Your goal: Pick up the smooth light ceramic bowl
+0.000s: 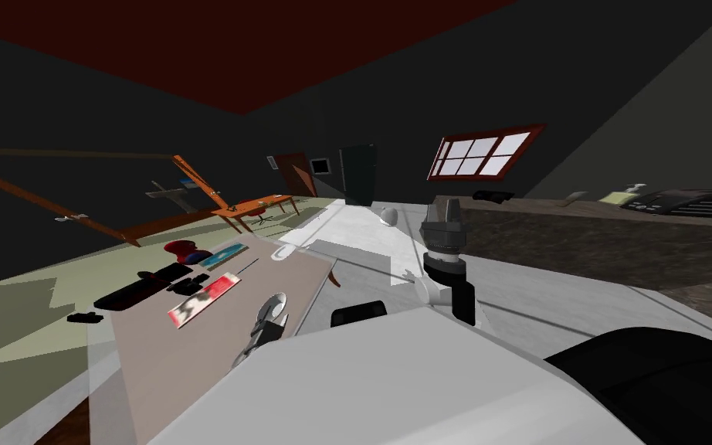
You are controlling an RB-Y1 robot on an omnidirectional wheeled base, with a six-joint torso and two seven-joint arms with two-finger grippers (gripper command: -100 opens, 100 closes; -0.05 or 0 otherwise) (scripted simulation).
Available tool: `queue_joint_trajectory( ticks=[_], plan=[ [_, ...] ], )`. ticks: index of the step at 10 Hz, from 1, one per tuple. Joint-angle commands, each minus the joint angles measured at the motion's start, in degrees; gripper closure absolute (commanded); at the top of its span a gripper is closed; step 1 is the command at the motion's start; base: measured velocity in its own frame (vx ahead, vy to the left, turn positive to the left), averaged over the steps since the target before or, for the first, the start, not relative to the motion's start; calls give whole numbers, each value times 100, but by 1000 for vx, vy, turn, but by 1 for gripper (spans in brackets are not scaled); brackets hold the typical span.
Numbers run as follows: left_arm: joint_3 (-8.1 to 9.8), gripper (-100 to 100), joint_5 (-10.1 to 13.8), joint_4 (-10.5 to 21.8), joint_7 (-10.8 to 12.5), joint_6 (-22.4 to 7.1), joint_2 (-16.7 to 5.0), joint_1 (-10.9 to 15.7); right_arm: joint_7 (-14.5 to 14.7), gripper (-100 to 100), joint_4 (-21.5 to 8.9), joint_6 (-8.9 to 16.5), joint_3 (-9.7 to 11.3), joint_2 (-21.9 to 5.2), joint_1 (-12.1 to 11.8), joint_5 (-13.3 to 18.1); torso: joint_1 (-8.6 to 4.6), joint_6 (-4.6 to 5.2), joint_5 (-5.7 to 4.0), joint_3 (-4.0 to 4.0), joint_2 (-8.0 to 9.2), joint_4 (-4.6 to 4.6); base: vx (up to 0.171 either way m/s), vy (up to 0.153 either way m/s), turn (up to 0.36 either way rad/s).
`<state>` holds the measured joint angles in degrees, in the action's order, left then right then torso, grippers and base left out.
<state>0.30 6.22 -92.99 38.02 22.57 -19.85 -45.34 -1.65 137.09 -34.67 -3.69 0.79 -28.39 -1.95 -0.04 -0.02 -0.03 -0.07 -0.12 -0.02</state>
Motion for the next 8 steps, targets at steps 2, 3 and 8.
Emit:
queue_joint_trajectory(
  ticks=[2,3,8],
  plan=[
    [-7,-100,15,274,149,44,-91,-17,0,0,0,0,-1,0,-1,0,2,-5,1,1,2,0,23,4,-32],
    [-31,-100,16,505,307,-8,-159,-94,0,0,0,0,-1,0,-1,0,0,-5,1,4,9,2,20,-10,-267],
    [-114,-100,22,1124,764,-164,-341,-309,0,0,0,0,0,0,0,0,5,-1,1,1,3,1,37,8,-220]
  ],
)
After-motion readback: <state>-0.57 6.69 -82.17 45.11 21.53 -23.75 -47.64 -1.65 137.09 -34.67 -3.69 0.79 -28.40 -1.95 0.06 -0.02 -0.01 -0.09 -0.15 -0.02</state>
